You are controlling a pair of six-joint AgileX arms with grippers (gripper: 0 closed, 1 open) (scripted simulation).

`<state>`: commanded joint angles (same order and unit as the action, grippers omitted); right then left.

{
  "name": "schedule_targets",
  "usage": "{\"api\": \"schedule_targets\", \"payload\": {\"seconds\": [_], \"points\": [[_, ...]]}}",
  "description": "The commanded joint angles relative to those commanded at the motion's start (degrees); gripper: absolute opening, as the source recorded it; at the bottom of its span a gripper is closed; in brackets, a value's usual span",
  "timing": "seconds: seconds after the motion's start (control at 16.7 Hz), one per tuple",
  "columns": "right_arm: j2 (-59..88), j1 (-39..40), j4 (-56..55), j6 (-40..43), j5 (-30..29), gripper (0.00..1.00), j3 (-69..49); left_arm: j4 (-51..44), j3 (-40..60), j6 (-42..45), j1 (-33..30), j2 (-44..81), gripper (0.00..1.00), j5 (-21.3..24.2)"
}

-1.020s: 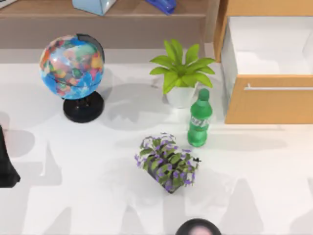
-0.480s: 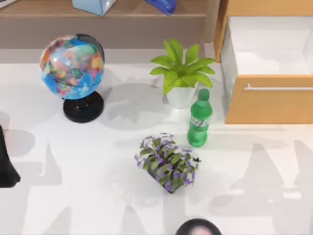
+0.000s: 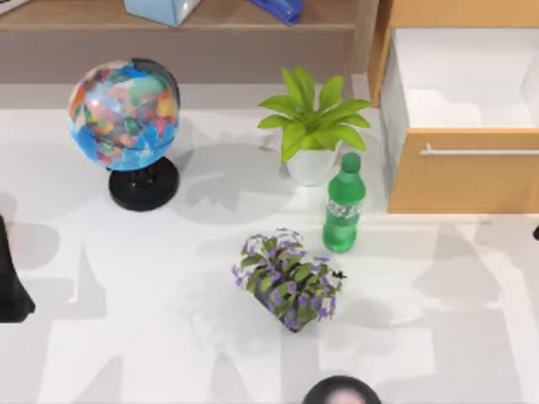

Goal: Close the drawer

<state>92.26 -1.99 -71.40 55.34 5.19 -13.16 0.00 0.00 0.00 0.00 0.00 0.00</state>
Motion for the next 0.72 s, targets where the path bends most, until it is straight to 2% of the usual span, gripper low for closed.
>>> {"api": "schedule_targets", "payload": {"seconds": [0.24,0.42,0.6,0.72], "points": [[10.45,11.33,-14.64,16.65,-13.28,1.00,1.49,0.00,0.00,0.00,0.00,0.00,1.00,0.00],[16.57,17.53,-23.14,26.48,-21.13,1.00,1.38,0.00,0.00,0.00,0.00,0.00,1.00,0.00],[20.29,21.13,-28.24,32.51,-25.91,1.00,0.97,0.00,0.00,0.00,0.00,0.00,1.00,0.00],[21.06,21.85,-29.28,33.76,-26.89,1.00,0.84,0.00,0.00,0.00,0.00,0.00,1.00,0.00]]}}
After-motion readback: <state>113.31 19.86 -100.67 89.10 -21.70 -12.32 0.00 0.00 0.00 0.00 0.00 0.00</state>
